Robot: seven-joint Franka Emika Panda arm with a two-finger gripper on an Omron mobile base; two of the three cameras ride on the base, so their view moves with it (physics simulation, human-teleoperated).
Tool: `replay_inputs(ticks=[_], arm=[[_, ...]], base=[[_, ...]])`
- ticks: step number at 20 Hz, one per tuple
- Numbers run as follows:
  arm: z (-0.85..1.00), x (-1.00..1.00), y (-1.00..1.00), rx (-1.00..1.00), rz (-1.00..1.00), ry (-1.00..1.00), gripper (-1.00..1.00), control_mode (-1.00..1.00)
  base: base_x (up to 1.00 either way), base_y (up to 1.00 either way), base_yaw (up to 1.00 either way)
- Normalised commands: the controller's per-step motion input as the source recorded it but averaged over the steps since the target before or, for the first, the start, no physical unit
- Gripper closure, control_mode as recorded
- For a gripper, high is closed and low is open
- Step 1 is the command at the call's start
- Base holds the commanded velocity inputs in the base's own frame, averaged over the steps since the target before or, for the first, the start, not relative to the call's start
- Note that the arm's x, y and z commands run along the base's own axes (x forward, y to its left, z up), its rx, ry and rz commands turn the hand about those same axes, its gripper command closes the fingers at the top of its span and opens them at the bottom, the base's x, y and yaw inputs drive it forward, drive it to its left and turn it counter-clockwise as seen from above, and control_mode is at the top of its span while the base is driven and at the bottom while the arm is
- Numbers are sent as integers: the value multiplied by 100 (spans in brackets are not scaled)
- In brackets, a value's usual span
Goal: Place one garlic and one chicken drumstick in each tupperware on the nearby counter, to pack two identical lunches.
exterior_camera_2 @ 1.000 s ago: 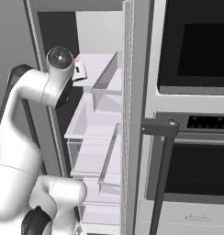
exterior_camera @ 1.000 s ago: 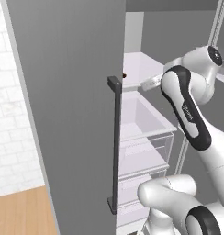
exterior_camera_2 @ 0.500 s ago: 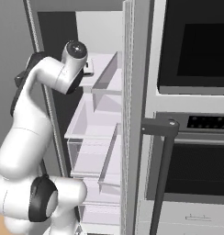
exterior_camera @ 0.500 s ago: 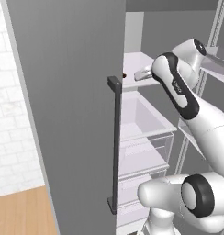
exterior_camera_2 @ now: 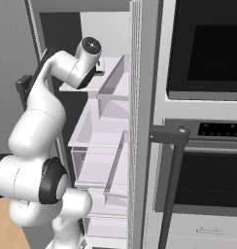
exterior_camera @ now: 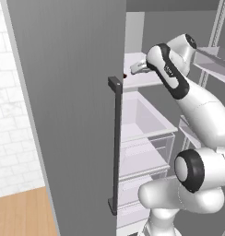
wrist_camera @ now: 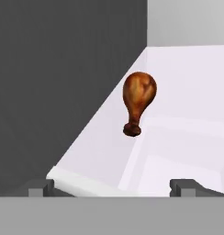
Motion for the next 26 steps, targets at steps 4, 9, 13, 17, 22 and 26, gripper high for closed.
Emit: replay_inputs(ticks=[4, 9, 13, 17, 22, 26], arm=[[-20, 42, 25, -1, 0, 0, -100, -100], [-33, 55, 35, -5, -12, -2, -100, -100], [-16, 44, 5, 0, -11, -1, -100, -100], [-3, 46, -54, 1, -1, 0, -100, -100], [0, 54, -13, 2, 0, 0, -100, -100], [-2, 19, 6, 0, 4, 0, -100, -100]], base=[[0, 0, 0], [0, 0, 0], [0, 0, 0], [0, 0, 0], [0, 0, 0], [0, 0, 0]])
